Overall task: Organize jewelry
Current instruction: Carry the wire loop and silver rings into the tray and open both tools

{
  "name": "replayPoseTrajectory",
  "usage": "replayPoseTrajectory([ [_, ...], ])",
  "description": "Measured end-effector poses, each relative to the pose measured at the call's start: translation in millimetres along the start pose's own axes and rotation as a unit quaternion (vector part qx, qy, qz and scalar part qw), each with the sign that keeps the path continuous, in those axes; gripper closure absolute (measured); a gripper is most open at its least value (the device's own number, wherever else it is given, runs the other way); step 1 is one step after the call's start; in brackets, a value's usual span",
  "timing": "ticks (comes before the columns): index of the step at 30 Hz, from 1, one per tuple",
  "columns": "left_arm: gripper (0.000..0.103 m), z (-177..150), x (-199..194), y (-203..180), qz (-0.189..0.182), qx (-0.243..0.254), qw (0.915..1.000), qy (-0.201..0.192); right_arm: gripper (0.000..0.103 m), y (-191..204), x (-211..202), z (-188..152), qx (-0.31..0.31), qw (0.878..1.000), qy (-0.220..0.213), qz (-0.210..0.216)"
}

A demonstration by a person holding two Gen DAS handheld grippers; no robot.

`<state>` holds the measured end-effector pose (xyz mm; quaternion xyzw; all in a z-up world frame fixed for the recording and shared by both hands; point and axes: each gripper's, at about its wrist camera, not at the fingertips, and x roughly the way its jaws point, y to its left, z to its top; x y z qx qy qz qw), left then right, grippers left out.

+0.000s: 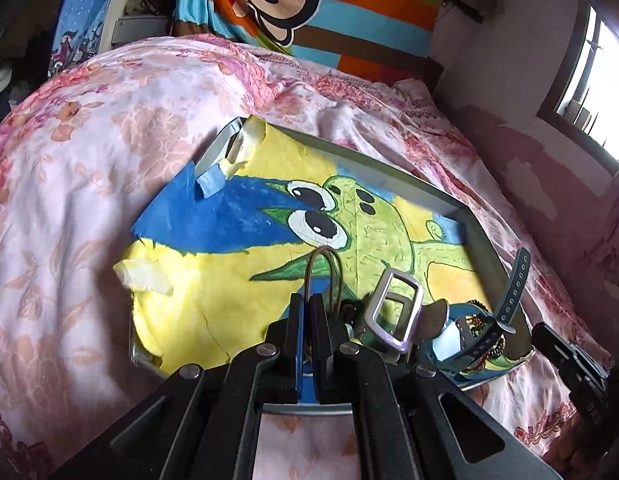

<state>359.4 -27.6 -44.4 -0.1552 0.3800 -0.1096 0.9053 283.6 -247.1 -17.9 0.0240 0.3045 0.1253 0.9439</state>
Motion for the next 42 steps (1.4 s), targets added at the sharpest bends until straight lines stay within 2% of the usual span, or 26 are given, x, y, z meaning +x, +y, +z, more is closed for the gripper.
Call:
replayPoseTrajectory([
  [3, 0.1, -2.3, -1.4, -4.8, 0.013, 0.011, 0.9998, 0.006, 0.098, 1.0, 0.1, -4.1, 0.003, 1.0, 0.014, -0.004],
  [4, 0.098, -2.8, -1.6, -5.5, 0.014, 0.013, 0.9998, 0.009, 0.091, -0.3, -1.8, -6.0, 0.005, 1.0, 0.017, -0.005],
  [5, 0.096, -4.1, -2.8, -6.8, 0.016, 0.016, 0.9996, 0.014, 0.078, -0.1, -4.1, -7.7, 0.006, 1.0, 0.019, -0.007],
  [7, 0.082, -8.7, -8.2, -9.6, 0.015, 0.02, 0.9995, 0.018, 0.06, 0.9, -10.4, -13.0, 0.006, 1.0, 0.02, -0.007],
  [8, 0.077, -11.1, -11.3, -10.9, 0.014, 0.022, 0.9995, 0.017, 0.059, 1.3, -14.4, -14.9, 0.004, 1.0, 0.021, -0.006],
  [10, 0.048, -16.1, -17.1, -13.1, 0.016, 0.023, 0.9995, 0.012, 0.058, 4.0, -18.4, -22.1, -0.001, 0.999, 0.035, -0.004],
  [13, 0.023, -24.1, -32.1, -18.2, 0.016, 0.029, 0.9993, -0.016, 0.058, 8.2, -21.5, -37.8, -0.011, 0.998, 0.066, -0.006],
  [19, 0.017, -36.6, -39.4, -23.4, 0.035, 0.057, 0.9977, -0.011, 0.058, 8.2, -6.5, -65.9, -0.01, 0.991, 0.137, -0.001],
  [22, 0.015, -45.6, -41.6, -23.2, 0.041, 0.063, 0.9972, -0.002, 0.058, 13.1, -2.2, -69.3, -0.013, 0.99, 0.142, 0.008],
  [27, 0.014, -60.2, -43.9, -25.1, 0.048, 0.073, 0.9959, 0.021, 0.058, 22.3, 5.1, -73.2, -0.032, 0.989, 0.144, -0.001],
  [29, 0.014, -63.5, -46.7, -26.3, 0.049, 0.076, 0.9956, 0.024, 0.063, 25.4, 5.7, -74.1, -0.038, 0.989, 0.14, -0.009],
  [34, 0.014, -65.7, -53.7, -29.0, 0.048, 0.08, 0.9953, 0.025, 0.063, 32.1, -3.5, -71.1, -0.052, 0.991, 0.125, -0.014],
  [39, 0.014, -60.2, -55.9, -32.7, 0.051, 0.085, 0.9949, 0.018, 0.063, 40.2, -24.6, -43.5, -0.065, 0.995, 0.072, -0.015],
  [42, 0.014, -48.2, -51.5, -31.3, 0.06, 0.068, 0.9958, 0.009, 0.063, 40.5, -25.8, -18.7, -0.06, 0.997, 0.046, -0.018],
])
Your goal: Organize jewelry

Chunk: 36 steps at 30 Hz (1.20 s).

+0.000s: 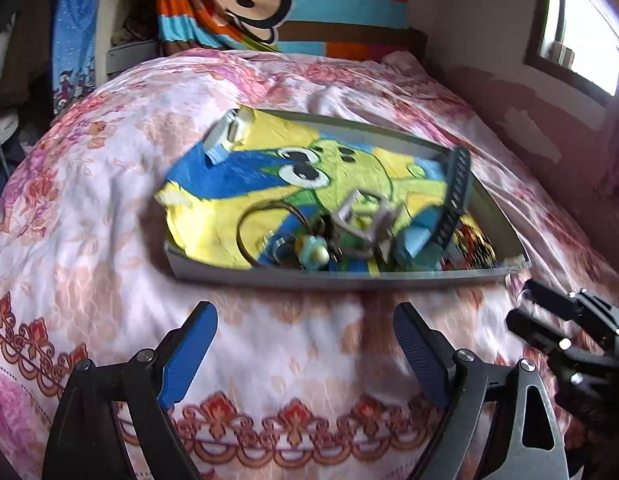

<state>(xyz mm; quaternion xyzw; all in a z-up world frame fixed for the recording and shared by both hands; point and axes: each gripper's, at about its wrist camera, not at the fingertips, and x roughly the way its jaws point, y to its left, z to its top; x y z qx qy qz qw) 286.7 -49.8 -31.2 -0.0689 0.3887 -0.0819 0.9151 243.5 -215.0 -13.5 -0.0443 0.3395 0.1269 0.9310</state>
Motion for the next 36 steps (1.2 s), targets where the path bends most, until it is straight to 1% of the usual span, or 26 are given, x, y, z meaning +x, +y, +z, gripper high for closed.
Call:
replayPoseTrajectory([
  [3, 0.012, 12.4, 6.0, 6.2, 0.011, -0.023, 0.9996, -0.012, 0.063, -8.4, 6.7, 21.4, 0.015, 1.0, -0.018, -0.005],
  [4, 0.009, 16.4, 8.2, 8.6, 0.018, -0.03, 0.9992, -0.017, 0.063, -11.4, 11.4, 27.4, 0.021, 1.0, -0.021, -0.007],
  [7, 0.006, 25.1, 13.3, 13.7, 0.032, -0.046, 0.9979, -0.032, 0.063, -18.6, 27.0, 36.5, 0.04, 0.999, -0.021, -0.006],
  [12, 0.006, 29.0, 20.3, 16.6, 0.053, -0.046, 0.9968, -0.037, 0.063, -17.1, 50.3, 32.6, 0.049, 0.999, -0.008, -0.014],
  [18, 0.006, 23.7, 19.5, 19.0, 0.059, -0.045, 0.9967, -0.032, 0.063, -19.2, 57.5, 20.1, 0.059, 0.998, 0.012, -0.016],
  [19, 0.006, 22.7, 17.9, 19.5, 0.061, -0.046, 0.9966, -0.032, 0.06, -20.5, 56.3, 19.0, 0.063, 0.998, 0.013, -0.015],
  [20, 0.006, 21.8, 16.5, 19.9, 0.061, -0.047, 0.9965, -0.033, 0.05, -21.2, 54.6, 18.3, 0.065, 0.998, 0.013, -0.014],
  [22, 0.004, 20.6, 12.5, 21.2, 0.06, -0.051, 0.9963, -0.036, 0.042, -22.6, 50.7, 18.0, 0.064, 0.998, 0.01, -0.019],
  [25, 0.002, 20.2, 5.9, 23.8, 0.058, -0.058, 0.996, -0.035, 0.042, -25.0, 44.0, 17.8, 0.066, 0.998, 0.012, -0.02],
  [27, 0.002, 18.9, -3.8, 25.8, 0.055, -0.062, 0.9957, -0.04, 0.039, -23.3, 33.0, 16.2, 0.064, 0.998, 0.005, -0.025],
  [29, 0.002, 15.3, -16.2, 27.1, 0.055, -0.064, 0.9952, -0.05, 0.029, -21.4, 17.7, 13.7, 0.065, 0.997, -0.008, -0.028],
  [31, 0.0, 9.9, -29.9, 28.2, 0.053, -0.063, 0.9949, -0.059, 0.025, -17.9, -1.6, 8.7, 0.071, 0.997, -0.024, -0.029],
  [33, 0.0, -0.4, -48.0, 28.1, 0.05, -0.059, 0.9947, -0.068, 0.019, -12.6, -19.5, 2.1, 0.077, 0.996, -0.039, -0.028],
  [34, 0.0, -4.9, -55.1, 27.6, 0.049, -0.055, 0.9947, -0.071, 0.014, -8.6, -29.2, -2.3, 0.079, 0.995, -0.047, -0.028],
  [36, 0.0, -19.2, -74.8, 24.7, 0.053, -0.039, 0.9945, -0.081, 0.012, -0.6, -48.9, -12.0, 0.081, 0.994, -0.063, -0.026],
])
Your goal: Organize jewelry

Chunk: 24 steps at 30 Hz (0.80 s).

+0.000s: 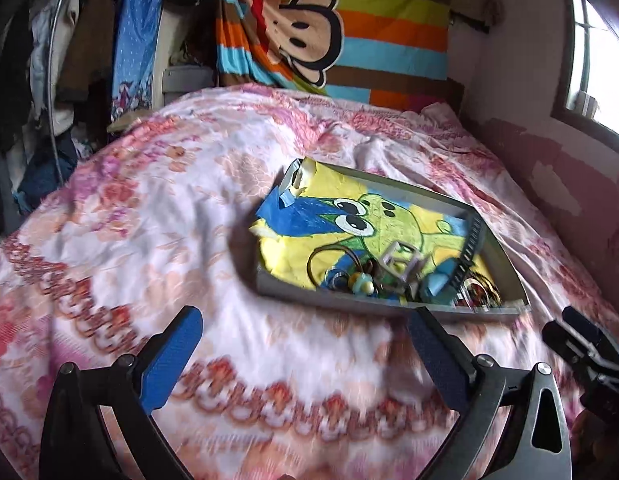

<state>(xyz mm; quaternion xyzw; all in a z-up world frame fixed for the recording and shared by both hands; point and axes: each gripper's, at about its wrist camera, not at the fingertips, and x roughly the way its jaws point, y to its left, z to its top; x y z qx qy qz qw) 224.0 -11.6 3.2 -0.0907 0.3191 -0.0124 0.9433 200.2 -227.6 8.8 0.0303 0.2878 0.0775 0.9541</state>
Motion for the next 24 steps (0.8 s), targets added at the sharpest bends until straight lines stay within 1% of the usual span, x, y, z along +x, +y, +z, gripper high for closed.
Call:
replayPoseTrajectory([
  [3, 0.0, -16.5, -30.3, -1.5, 0.003, 0.028, 0.9995, -0.016, 0.01, 9.8, -30.5, -12.9, 0.008, 1.0, -0.024, 0.003],
  [4, 0.0, -22.7, -40.9, -1.6, 0.006, 0.034, 0.9992, -0.022, 0.007, 13.0, -40.5, -16.9, 0.008, 0.999, -0.032, 0.002],
  [6, 0.0, -32.7, -60.5, -0.3, 0.005, 0.039, 0.9987, -0.033, 0.004, 20.2, -59.4, -25.2, 0.008, 0.999, -0.047, 0.0],
  [13, 0.0, -63.8, -116.5, 10.7, 0.008, 0.046, 0.9964, -0.071, 0.002, 41.5, -113.2, -55.7, -0.017, 0.995, -0.1, -0.019],
  [18, 0.0, -86.9, -132.5, 21.0, 0.02, 0.049, 0.9952, -0.083, 0.002, 46.5, -131.9, -70.6, -0.017, 0.994, -0.108, -0.024],
  [24, 0.0, -95.1, -134.7, 28.6, 0.025, 0.042, 0.9952, -0.084, 0.002, 43.7, -132.8, -82.7, -0.014, 0.994, -0.102, -0.022],
])
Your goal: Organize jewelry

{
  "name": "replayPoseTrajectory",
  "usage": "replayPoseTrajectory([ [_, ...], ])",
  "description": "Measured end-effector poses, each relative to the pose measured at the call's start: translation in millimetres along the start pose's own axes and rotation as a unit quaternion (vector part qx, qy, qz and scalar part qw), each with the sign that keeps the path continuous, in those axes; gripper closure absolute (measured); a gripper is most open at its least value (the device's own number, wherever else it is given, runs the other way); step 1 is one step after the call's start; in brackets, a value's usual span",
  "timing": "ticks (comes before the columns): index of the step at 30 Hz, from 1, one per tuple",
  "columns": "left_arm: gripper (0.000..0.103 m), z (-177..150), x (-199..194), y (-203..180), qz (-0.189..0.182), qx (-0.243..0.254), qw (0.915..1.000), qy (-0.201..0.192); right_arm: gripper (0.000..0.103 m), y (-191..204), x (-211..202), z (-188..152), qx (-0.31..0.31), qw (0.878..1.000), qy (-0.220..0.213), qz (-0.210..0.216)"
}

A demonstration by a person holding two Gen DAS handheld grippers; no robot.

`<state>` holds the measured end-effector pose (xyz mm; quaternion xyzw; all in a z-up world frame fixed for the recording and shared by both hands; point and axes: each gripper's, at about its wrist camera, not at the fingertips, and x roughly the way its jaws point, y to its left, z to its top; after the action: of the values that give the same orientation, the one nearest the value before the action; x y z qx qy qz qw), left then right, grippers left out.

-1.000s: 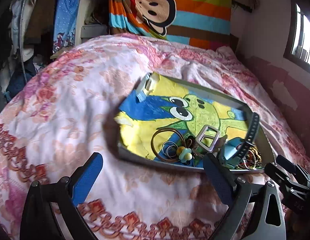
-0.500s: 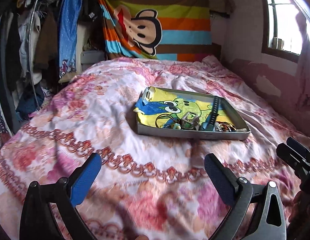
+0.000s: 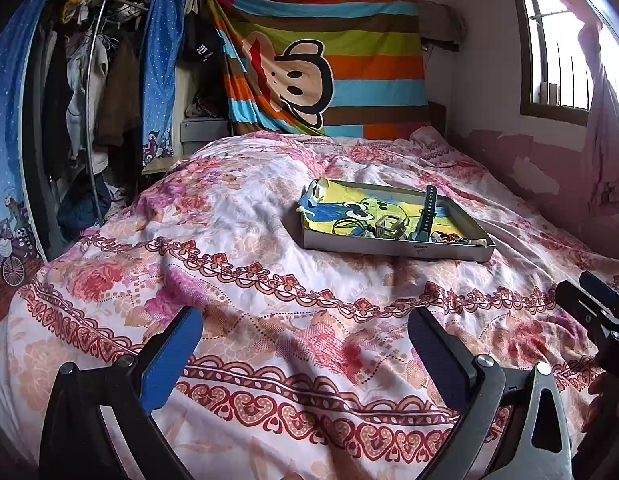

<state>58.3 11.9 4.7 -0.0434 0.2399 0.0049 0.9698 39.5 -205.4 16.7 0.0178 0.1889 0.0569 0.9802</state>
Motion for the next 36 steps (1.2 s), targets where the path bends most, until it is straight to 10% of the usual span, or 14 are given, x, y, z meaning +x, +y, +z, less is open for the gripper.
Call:
replayPoseTrajectory([
  [36, 0.0, -7.7, 4.2, -3.8, 0.002, 0.032, 0.9994, 0.01, 0.002, -2.4, 7.6, -9.8, 0.005, 1.0, 0.013, -0.012],
])
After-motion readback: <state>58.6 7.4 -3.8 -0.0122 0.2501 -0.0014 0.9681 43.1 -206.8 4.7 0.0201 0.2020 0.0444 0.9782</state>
